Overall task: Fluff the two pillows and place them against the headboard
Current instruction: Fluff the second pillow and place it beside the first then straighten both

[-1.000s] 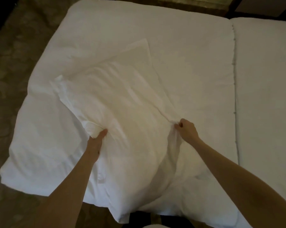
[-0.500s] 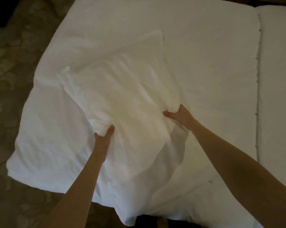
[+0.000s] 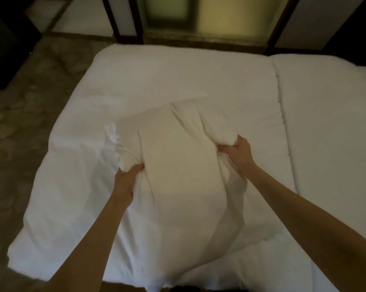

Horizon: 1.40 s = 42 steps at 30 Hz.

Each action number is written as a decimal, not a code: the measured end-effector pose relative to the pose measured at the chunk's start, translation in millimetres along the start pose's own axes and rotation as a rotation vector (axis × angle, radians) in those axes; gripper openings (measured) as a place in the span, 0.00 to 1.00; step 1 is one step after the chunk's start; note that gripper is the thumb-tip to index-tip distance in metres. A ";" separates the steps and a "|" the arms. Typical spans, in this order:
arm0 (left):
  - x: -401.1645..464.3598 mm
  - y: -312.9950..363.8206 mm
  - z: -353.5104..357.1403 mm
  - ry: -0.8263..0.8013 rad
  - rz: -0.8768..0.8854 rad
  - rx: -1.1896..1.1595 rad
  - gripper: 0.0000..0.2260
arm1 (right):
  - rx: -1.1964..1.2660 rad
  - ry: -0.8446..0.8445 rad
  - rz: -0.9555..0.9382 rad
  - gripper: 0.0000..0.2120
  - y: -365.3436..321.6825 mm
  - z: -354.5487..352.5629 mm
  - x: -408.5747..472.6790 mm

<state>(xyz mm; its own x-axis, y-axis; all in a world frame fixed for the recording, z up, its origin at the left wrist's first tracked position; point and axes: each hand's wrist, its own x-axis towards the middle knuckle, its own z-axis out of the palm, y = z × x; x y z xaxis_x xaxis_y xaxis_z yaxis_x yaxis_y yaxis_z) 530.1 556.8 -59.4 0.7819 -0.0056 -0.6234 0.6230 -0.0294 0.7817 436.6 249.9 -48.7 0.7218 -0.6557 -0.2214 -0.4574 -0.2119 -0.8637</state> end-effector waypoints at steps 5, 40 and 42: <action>-21.8 54.4 42.8 -0.158 0.099 0.012 0.11 | 0.157 0.153 -0.014 0.12 -30.2 -71.0 -26.9; -375.7 -46.9 433.0 -0.743 0.341 0.214 0.28 | 0.127 0.807 -0.204 0.14 115.5 -577.5 -263.5; -386.1 -56.4 453.1 -0.741 0.335 0.230 0.29 | 0.104 0.822 -0.184 0.14 129.9 -598.5 -259.9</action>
<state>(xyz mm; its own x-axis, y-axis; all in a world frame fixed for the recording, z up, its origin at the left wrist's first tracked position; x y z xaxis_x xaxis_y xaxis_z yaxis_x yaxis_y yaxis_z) 182.8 107.7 128.4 0.6573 -0.7022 -0.2737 0.2780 -0.1116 0.9541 -121.3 -40.9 167.7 0.1551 -0.9439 0.2916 -0.2906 -0.3257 -0.8997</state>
